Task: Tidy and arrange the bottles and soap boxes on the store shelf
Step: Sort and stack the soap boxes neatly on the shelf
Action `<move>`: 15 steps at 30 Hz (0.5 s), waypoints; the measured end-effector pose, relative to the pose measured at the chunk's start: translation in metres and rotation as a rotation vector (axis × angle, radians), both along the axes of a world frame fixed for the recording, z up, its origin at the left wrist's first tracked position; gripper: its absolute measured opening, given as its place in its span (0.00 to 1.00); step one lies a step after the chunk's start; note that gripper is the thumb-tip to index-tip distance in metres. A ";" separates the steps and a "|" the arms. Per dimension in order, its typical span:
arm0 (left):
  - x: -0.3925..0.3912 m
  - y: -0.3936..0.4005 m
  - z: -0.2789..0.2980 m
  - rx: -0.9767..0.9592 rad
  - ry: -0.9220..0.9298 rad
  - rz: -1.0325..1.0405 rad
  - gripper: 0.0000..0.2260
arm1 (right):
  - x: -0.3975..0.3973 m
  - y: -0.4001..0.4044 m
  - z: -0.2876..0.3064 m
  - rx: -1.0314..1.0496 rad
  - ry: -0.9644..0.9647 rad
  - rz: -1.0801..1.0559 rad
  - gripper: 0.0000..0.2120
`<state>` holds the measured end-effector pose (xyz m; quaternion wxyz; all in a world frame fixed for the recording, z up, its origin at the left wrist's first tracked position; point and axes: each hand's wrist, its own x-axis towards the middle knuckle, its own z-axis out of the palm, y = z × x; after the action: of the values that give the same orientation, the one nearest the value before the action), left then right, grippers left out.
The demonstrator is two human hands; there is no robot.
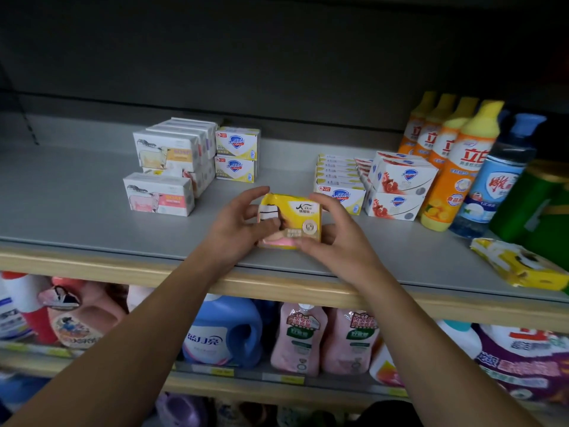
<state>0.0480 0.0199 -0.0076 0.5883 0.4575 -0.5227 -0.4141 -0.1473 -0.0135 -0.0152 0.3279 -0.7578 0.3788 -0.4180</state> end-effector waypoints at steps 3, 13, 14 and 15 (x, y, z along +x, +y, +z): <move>0.001 0.005 0.003 -0.063 -0.042 -0.072 0.24 | 0.001 0.001 0.000 -0.063 0.018 -0.059 0.30; -0.011 0.009 0.008 -0.099 -0.011 -0.003 0.17 | 0.001 0.017 0.004 -0.379 0.265 -0.213 0.37; -0.016 0.009 0.009 -0.087 0.008 -0.016 0.16 | -0.003 0.018 0.003 -0.404 0.307 -0.217 0.41; -0.023 0.009 0.010 -0.077 0.014 -0.040 0.15 | -0.010 0.019 0.003 -0.443 0.350 -0.228 0.44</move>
<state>0.0247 0.0289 0.0025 0.6005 0.4211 -0.5431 -0.4087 -0.1568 0.0057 -0.0122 0.0355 -0.8240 0.4119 -0.3875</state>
